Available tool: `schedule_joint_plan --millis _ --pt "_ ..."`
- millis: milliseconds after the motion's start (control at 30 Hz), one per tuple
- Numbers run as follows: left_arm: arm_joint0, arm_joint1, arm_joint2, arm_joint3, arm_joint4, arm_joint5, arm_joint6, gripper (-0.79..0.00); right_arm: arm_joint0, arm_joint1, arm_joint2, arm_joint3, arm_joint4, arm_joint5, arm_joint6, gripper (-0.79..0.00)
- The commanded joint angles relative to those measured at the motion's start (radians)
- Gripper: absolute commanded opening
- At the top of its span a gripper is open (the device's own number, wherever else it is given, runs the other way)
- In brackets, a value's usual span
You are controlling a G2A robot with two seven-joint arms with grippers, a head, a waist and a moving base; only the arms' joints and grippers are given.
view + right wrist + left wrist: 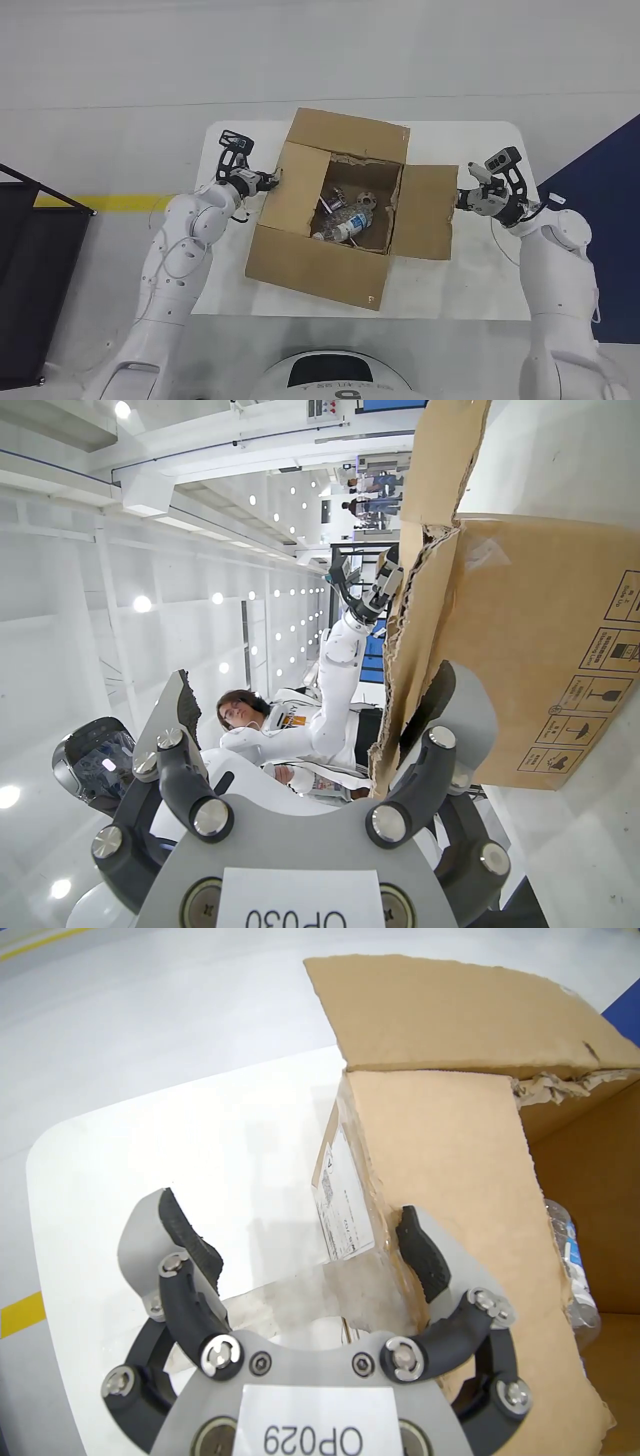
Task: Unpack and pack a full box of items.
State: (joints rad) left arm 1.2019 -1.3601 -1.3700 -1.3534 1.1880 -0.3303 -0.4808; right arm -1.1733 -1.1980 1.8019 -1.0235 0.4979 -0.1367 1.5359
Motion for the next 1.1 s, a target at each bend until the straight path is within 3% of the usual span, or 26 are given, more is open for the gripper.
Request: schedule_joint_plan --millis 0,633,733,833,933,1067 --pt "0.000 0.000 0.000 0.000 0.000 0.000 0.000 0.000 0.000 0.000 0.000 0.000 0.005 0.000 0.000 0.000" --pt "0.009 0.000 0.003 -0.025 -0.019 -0.016 0.022 0.000 0.000 0.000 0.000 0.000 0.005 0.000 0.000 0.000" --pt "0.053 0.004 -0.032 -0.109 -0.165 -0.089 0.017 0.000 0.000 0.000 0.000 0.000 0.005 0.000 0.000 0.000" --pt "0.081 0.012 -0.080 -0.174 -0.348 -0.138 -0.060 0.000 0.000 0.000 0.000 0.000 0.005 0.000 0.000 0.000" --pt "0.084 0.021 -0.126 -0.204 -0.492 -0.145 -0.151 0.000 0.000 0.000 0.000 0.000 0.005 0.000 0.000 0.000" --pt "0.081 0.030 -0.145 -0.198 -0.540 -0.117 -0.213 0.000 -0.016 -0.003 -0.022 -0.047 0.025 0.027 -0.037 0.000"
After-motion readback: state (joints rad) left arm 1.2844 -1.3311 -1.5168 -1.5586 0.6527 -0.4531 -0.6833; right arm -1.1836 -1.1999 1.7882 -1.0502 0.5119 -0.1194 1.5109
